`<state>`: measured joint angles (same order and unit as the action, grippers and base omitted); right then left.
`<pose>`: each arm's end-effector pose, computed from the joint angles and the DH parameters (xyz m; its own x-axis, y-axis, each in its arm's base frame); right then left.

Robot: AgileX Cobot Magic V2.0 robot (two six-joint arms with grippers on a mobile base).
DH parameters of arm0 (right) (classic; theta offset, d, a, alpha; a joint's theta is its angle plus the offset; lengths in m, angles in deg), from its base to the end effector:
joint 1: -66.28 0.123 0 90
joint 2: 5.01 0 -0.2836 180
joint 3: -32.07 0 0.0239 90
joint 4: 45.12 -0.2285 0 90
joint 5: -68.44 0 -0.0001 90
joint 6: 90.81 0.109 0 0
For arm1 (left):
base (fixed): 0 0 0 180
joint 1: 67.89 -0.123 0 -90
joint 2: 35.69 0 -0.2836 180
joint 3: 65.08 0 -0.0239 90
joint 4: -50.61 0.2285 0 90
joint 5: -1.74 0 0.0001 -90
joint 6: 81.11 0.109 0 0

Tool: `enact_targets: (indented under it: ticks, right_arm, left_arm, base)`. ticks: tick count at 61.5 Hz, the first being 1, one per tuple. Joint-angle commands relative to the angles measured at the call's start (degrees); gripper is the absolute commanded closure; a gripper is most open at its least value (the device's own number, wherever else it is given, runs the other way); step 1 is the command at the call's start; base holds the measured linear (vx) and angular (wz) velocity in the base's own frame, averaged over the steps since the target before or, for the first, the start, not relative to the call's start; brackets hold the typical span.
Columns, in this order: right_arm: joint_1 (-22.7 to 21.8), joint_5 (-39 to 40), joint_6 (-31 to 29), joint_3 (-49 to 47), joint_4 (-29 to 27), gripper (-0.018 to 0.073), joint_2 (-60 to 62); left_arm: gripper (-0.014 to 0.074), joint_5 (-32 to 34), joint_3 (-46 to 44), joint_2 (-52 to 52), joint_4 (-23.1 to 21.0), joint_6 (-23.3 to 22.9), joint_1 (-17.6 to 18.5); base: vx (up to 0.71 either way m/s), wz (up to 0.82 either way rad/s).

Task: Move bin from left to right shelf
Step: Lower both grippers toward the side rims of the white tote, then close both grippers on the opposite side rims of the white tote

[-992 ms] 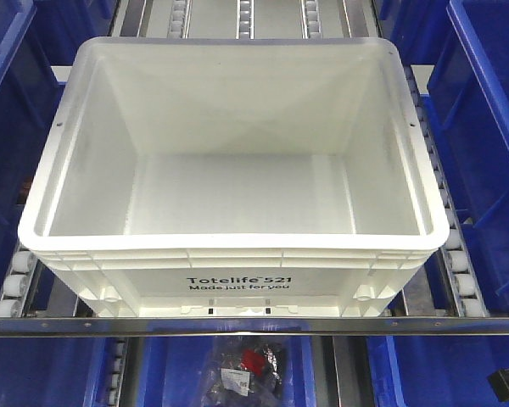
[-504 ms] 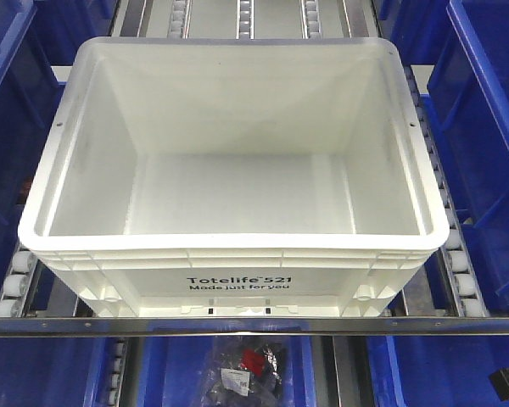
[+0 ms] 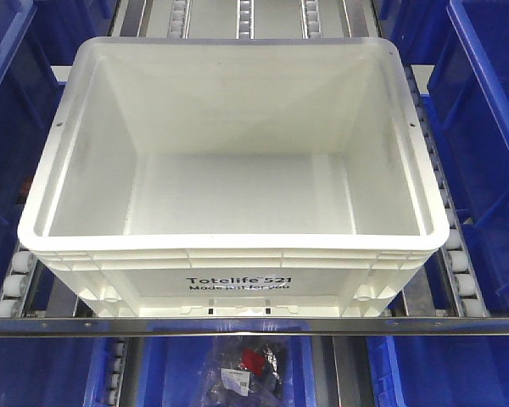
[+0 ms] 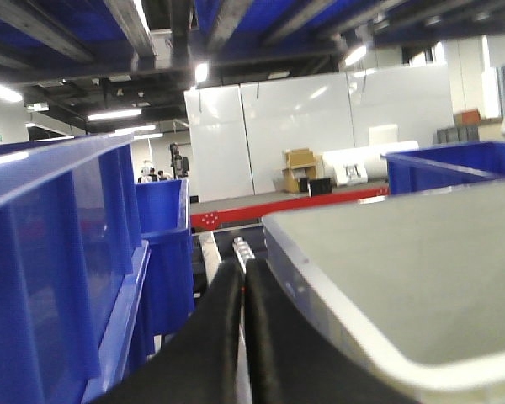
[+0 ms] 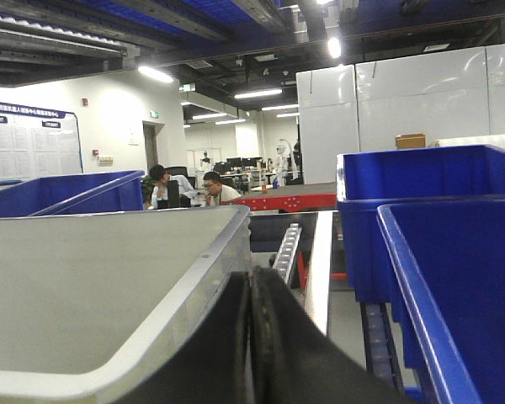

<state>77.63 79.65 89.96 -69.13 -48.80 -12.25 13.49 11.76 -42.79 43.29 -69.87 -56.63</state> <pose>0.0495 0.0086 0.2267 0.2413 0.1263 -0.9622 -0.2040 0.9759 0.0770 0.0467 -0.0064 0.2390 0.3098 0.0107 -0.9507 0.1493 0.9870 0.0598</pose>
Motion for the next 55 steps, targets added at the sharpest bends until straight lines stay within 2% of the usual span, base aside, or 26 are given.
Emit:
enact_targets:
  ticks: [1, 13, 30, 35, 40, 55]
  right_arm:
    - [-0.1, -1.7, 0.4, -3.0, 0.1, 0.0566, 0.7]
    - [-0.1, -21.5, 0.3, -19.2, 0.4, 0.0566, -6.3]
    - [-0.1, -41.5, 0.3, -46.0, -0.3, 0.0566, -31.3]
    - [-0.1, -47.0, -1.7, -51.8, -0.3, 0.0566, -38.4]
    - [-0.1, -49.3, -2.5, -55.3, -0.3, 0.0566, -44.6]
    - [-0.1, -46.6, -2.4, -56.1, -2.4, 0.0566, -53.0]
  left_arm:
    - [0.0604, -0.9, -5.1, 0.4, -3.5, -0.5, 0.3]
    - [0.0604, -27.0, -22.7, -7.9, -3.6, -0.5, 0.3]
    - [0.0604, -45.4, -46.0, -33.3, -4.9, -0.8, 0.3]
    - [0.0604, -47.9, -50.3, -39.4, -5.2, -0.8, 0.3]
    - [0.0604, -47.2, -52.2, -44.4, -5.2, -0.8, 0.3]
    - [0.0604, -44.8, -52.3, -49.9, -5.4, -1.0, 0.3]
  base:
    - [0.0, 0.0]
    - [0.0, 0.0]
    - [0.0, 0.0]
    - [0.0, 0.0]
    - [0.0, 0.0]
    - [0.0, 0.0]
